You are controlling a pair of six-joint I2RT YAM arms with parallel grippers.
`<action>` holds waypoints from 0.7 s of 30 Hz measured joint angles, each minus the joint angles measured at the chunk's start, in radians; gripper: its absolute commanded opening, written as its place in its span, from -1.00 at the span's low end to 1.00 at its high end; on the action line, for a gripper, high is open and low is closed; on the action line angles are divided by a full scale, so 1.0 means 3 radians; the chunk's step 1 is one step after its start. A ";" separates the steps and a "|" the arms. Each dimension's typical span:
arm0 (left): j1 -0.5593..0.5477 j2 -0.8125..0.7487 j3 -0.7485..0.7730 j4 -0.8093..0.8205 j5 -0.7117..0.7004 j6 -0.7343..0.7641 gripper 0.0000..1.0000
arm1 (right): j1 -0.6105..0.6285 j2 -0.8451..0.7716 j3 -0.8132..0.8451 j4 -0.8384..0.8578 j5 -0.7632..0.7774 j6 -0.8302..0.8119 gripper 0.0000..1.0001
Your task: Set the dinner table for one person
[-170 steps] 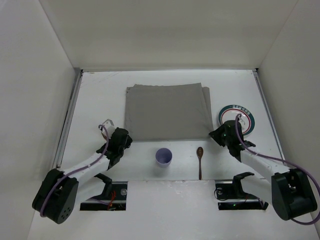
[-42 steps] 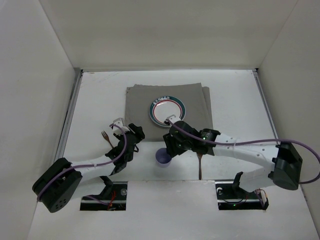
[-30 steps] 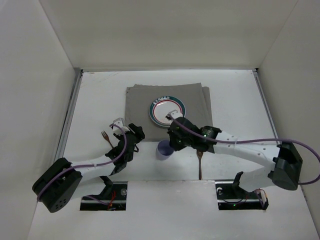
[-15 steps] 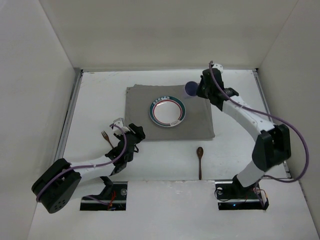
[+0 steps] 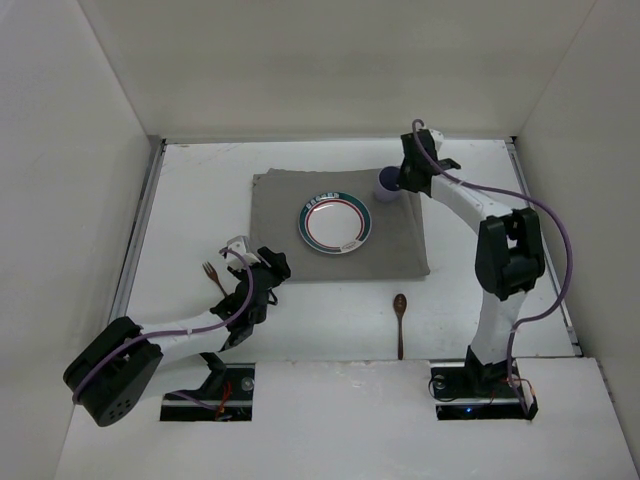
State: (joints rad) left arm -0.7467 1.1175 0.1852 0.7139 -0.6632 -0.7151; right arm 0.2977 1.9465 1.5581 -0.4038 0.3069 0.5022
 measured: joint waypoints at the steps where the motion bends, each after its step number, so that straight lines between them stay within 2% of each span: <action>1: 0.0001 0.0000 0.0000 0.0000 0.0000 0.0000 0.11 | 0.0000 0.0018 0.0048 -0.0024 0.0010 0.0008 -0.66; 3: 0.0001 0.0000 0.0000 0.0000 0.0000 0.0000 0.11 | 0.0000 0.0043 0.0112 -0.0046 0.0022 0.0028 -0.41; 7: 0.0003 0.0000 0.0000 0.0000 0.0000 0.0000 0.11 | 0.0013 0.0050 0.0144 -0.0052 0.0043 0.0056 -0.18; 13: 0.0003 0.0000 0.0000 0.0000 0.0000 0.0000 0.11 | 0.0013 0.0000 0.0127 -0.0047 0.0052 0.0061 -0.08; 18: 0.0003 0.0000 0.0000 0.0000 0.0001 0.0000 0.11 | 0.0022 -0.0515 -0.0334 0.0064 0.0066 0.0081 0.22; 21: 0.0003 0.0000 0.0000 0.0000 0.0001 -0.0001 0.10 | 0.0074 -0.1119 -0.0917 0.0240 0.0103 0.0097 0.28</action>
State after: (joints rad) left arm -0.7460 1.1175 0.1852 0.7139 -0.6628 -0.7155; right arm 0.3199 1.6108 1.2831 -0.3317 0.3378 0.5312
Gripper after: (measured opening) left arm 0.553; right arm 0.630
